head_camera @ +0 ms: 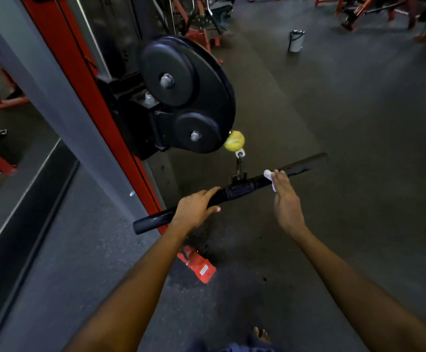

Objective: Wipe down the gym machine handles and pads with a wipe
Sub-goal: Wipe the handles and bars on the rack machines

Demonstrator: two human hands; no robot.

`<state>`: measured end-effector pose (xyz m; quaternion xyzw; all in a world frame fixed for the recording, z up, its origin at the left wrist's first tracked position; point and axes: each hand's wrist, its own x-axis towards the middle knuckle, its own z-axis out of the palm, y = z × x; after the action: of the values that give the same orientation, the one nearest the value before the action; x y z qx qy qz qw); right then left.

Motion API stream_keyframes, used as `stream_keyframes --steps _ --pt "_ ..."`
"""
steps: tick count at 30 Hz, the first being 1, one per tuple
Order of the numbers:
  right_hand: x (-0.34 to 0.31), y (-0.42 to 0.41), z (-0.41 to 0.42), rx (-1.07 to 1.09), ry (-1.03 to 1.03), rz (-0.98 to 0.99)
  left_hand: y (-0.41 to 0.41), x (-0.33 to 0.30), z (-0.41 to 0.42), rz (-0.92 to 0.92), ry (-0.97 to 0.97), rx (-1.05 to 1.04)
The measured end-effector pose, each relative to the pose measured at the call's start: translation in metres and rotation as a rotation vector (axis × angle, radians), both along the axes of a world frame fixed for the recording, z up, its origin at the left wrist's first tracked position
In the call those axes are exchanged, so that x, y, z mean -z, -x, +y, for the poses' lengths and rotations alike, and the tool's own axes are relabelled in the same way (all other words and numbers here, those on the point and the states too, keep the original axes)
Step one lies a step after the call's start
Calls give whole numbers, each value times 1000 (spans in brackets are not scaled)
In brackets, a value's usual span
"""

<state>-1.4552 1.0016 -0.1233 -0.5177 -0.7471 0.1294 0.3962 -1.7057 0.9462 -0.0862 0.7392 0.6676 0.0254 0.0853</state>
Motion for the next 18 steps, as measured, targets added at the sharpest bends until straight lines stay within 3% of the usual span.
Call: stream_keyframes --steps 3,7,10,14,18 --pt "-10 24 -3 -169 -54 25 -3 0 1 43 -46 -24" --pt "2 20 12 -328 -93 -240 -2 2 -1 83 -66 -14" --pt "-2 -17 37 -228 -51 -218 -4 3 -3 145 -89 -7" --pt "-9 -42 61 72 31 -189 -10 8 -9 169 -127 11" --pt "-20 1 42 -123 0 -214 -15 10 -18 160 -115 9"
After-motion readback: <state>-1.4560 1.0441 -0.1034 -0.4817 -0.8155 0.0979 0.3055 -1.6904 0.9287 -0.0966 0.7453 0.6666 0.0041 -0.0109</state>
